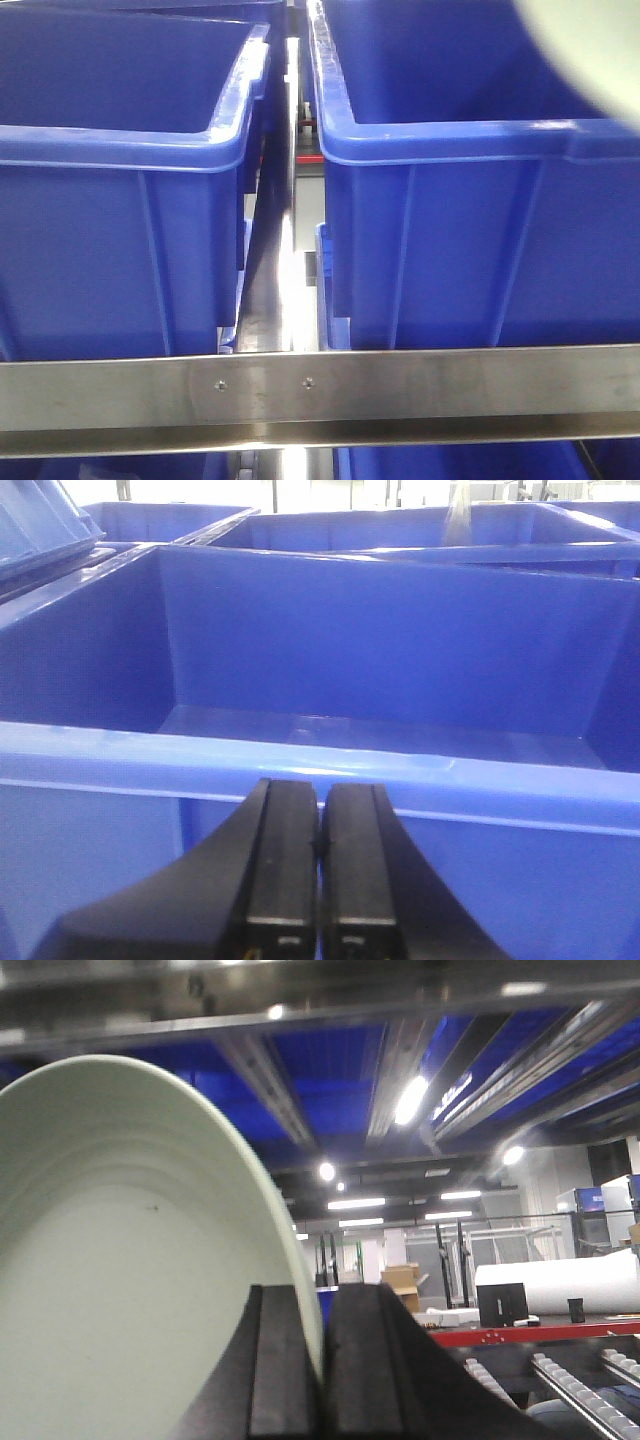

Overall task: Place green plate on second shelf with right arm
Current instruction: 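Lower the plate with the right gripper into a blue bin on the shelf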

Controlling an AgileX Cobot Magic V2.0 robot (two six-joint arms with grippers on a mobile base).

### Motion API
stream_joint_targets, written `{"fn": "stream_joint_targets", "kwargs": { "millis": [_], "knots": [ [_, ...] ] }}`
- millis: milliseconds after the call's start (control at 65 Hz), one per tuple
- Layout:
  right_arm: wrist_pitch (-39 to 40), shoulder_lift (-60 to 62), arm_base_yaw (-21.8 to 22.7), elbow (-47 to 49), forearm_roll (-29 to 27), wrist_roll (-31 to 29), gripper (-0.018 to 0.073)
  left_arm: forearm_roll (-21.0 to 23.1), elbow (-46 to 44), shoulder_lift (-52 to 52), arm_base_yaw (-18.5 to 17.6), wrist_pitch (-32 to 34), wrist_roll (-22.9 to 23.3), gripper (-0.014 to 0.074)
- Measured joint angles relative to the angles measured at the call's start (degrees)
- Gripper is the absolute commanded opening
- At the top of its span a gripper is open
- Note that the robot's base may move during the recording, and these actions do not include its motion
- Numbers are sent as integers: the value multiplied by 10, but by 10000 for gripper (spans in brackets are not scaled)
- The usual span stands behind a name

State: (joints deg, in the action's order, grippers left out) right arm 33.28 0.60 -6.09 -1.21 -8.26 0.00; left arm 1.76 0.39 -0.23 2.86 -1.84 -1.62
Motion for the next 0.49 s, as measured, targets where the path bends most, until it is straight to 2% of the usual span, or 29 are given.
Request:
{"fn": "stream_joint_targets", "kwargs": {
  "millis": [123, 277, 369, 492],
  "knots": [
    [-54, 0, 0, 35, -31, 0, 54, 0, 0, 0, 0, 0, 0, 130],
    [-142, -14, 0, 87, -23, 0, 54, 0, 0, 0, 0, 0, 0, 130],
    [-146, -61, 0, 112, -16, 0, 54, 0, 0, 0, 0, 0, 0, 130],
    [-112, -154, 0, 147, -8, 0, 54, 0, 0, 0, 0, 0, 0, 130]
  ]
}}
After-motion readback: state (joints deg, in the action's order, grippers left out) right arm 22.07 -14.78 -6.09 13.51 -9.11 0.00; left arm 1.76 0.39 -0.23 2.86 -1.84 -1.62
